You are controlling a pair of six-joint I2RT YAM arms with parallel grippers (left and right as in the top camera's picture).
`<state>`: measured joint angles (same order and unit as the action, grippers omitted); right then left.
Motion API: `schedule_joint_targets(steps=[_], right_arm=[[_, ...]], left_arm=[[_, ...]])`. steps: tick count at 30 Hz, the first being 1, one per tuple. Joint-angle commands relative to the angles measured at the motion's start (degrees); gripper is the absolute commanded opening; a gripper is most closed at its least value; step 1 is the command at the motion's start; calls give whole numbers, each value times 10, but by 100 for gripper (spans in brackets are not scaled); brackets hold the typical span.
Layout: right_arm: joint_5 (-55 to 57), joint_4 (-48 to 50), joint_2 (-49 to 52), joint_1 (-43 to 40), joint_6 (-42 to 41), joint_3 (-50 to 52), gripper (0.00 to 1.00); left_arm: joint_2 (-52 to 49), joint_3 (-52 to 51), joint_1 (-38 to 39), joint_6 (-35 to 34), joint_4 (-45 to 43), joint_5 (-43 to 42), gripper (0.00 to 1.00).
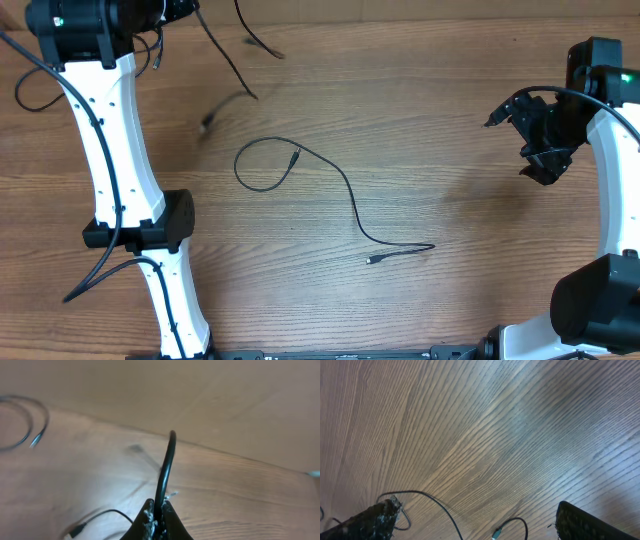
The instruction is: Untangle cables
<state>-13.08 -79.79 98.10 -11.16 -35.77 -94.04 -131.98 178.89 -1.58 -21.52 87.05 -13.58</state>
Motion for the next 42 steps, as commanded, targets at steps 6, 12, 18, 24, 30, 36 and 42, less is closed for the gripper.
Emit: schedule_joint_targets(steps=[6,12,18,24,30,36,42], right_arm=[[4,0,0,-1,0,-1,100],[4,0,0,-1,0,-1,100],[4,0,0,-1,0,-1,100],[4,0,0,-1,0,-1,100],[4,0,0,-1,0,-1,100],[4,0,0,-1,0,-1,100],[4,0,0,-1,0,-1,100]], left_arm=[[20,2,-65,-146,90,159,4],[20,-23,-140,-169,97,130,4],[20,-101,-177,-172,97,122,4],[20,-174,-187,-164,95,125,4],[21,-170,-174,-117,87,111,4],[21,-165,-175,-177,97,107,4],[25,-161,-186,-135,79,-61,4]])
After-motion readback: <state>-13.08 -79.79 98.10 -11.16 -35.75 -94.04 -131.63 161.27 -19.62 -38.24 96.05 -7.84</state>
